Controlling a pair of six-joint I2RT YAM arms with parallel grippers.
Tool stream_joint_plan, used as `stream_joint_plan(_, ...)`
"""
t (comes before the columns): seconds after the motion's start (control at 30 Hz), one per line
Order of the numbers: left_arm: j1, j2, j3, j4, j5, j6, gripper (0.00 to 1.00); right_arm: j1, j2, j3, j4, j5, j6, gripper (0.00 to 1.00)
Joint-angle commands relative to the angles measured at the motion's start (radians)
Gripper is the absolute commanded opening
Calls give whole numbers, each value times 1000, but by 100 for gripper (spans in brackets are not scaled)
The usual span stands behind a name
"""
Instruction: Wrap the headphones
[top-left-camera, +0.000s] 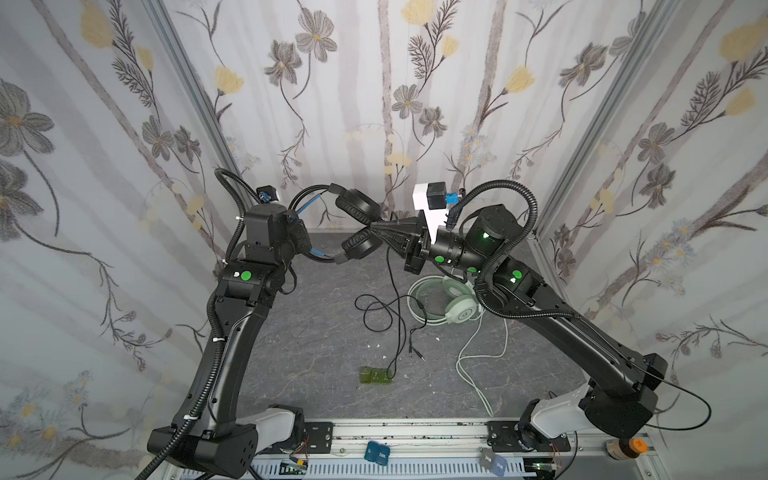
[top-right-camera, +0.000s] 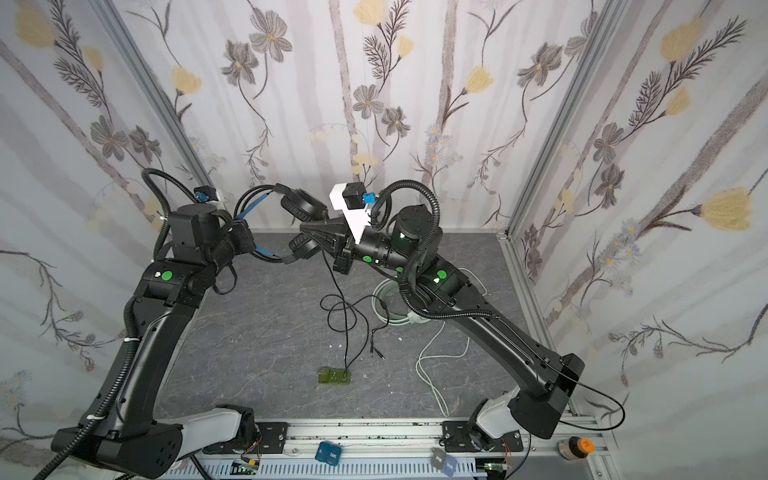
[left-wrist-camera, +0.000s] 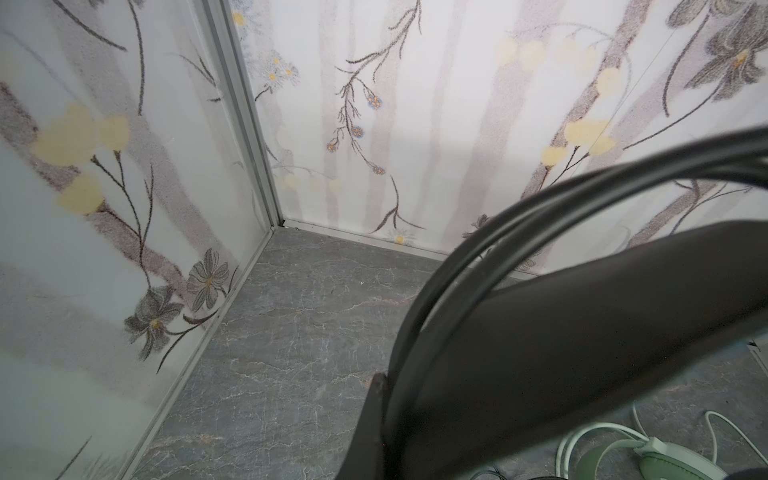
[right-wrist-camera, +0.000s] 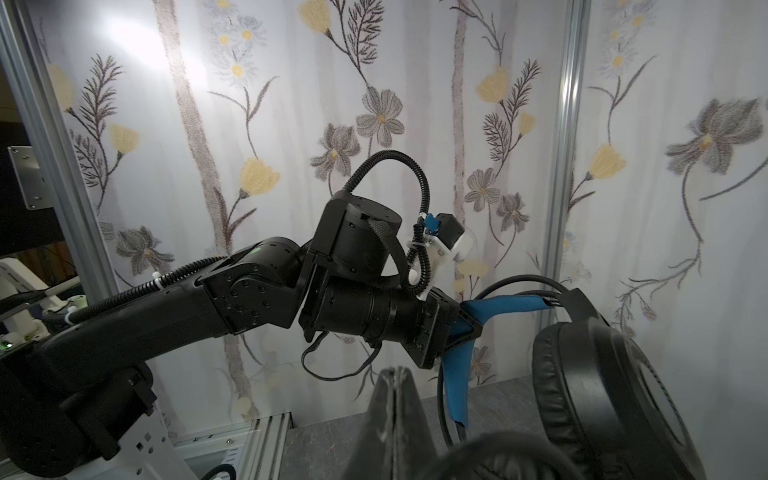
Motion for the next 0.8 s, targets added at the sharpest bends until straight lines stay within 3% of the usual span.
stream_joint_plan(0.0, -13, 11, 14, 73, 18, 32, 0, -9, -60, 12, -191, 115, -161, 0)
stream_joint_plan(0.2, -56, 48, 2, 97, 90, 63, 0, -10, -104, 13, -486, 315, -360, 0)
stream_joint_plan(0.37, -80, 78, -22, 89, 98, 75, 0, -6, -111, 22, -612, 474, -464, 0)
stream_joint_plan(0.77, -81, 154, -58, 89, 60, 143, 0, 32, -43, 87, -831, 669, -623, 0)
